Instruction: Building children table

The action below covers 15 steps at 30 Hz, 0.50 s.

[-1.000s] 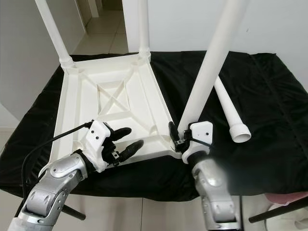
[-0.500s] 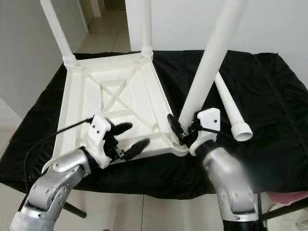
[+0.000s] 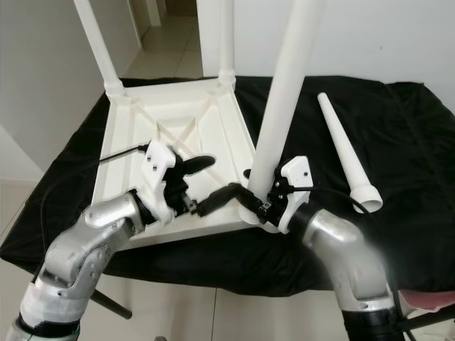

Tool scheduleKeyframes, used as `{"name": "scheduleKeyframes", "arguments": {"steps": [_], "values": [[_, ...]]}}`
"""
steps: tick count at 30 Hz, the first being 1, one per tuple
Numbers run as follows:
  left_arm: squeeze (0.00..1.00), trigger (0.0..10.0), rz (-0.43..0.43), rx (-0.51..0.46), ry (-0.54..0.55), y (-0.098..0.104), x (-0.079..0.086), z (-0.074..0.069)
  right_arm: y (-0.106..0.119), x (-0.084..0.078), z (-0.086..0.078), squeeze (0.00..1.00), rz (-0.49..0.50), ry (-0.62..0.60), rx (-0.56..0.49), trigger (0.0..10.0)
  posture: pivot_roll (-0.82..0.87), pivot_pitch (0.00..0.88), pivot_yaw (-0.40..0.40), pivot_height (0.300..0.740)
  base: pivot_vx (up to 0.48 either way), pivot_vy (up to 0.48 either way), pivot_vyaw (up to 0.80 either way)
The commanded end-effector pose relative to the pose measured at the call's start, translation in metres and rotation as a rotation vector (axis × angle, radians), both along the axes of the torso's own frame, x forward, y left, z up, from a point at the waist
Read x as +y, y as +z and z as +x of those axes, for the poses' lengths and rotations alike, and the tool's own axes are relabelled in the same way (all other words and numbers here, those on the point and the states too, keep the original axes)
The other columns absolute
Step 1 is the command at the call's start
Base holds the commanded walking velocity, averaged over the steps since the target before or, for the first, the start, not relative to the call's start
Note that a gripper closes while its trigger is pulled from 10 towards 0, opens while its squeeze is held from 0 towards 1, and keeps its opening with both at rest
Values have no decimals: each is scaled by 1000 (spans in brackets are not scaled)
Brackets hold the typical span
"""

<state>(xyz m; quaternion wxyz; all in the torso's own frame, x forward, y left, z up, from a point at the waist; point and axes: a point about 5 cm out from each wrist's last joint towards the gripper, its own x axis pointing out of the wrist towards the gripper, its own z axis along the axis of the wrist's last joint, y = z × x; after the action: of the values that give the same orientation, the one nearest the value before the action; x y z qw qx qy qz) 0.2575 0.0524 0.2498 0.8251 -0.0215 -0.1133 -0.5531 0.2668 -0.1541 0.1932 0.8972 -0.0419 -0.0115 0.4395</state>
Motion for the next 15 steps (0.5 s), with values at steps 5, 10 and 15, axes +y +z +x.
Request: {"name": "scheduleKeyframes", "arguments": {"steps": [5,10,15], "values": [[0,10000,-8,11,-177,10,0,-10,-5,3,-3,0,-47,114,33,10000,-67,23,51,740,0,0,0],[0,10000,-43,30,-224,20,0,-10,-11,1,-7,0,-97,192,68,10000,-66,17,44,740,0,0,0],[0,10000,-28,47,-258,25,-1,-9,-16,2,-14,0,-175,329,102,10000,-64,16,44,740,0,0,0]]}}
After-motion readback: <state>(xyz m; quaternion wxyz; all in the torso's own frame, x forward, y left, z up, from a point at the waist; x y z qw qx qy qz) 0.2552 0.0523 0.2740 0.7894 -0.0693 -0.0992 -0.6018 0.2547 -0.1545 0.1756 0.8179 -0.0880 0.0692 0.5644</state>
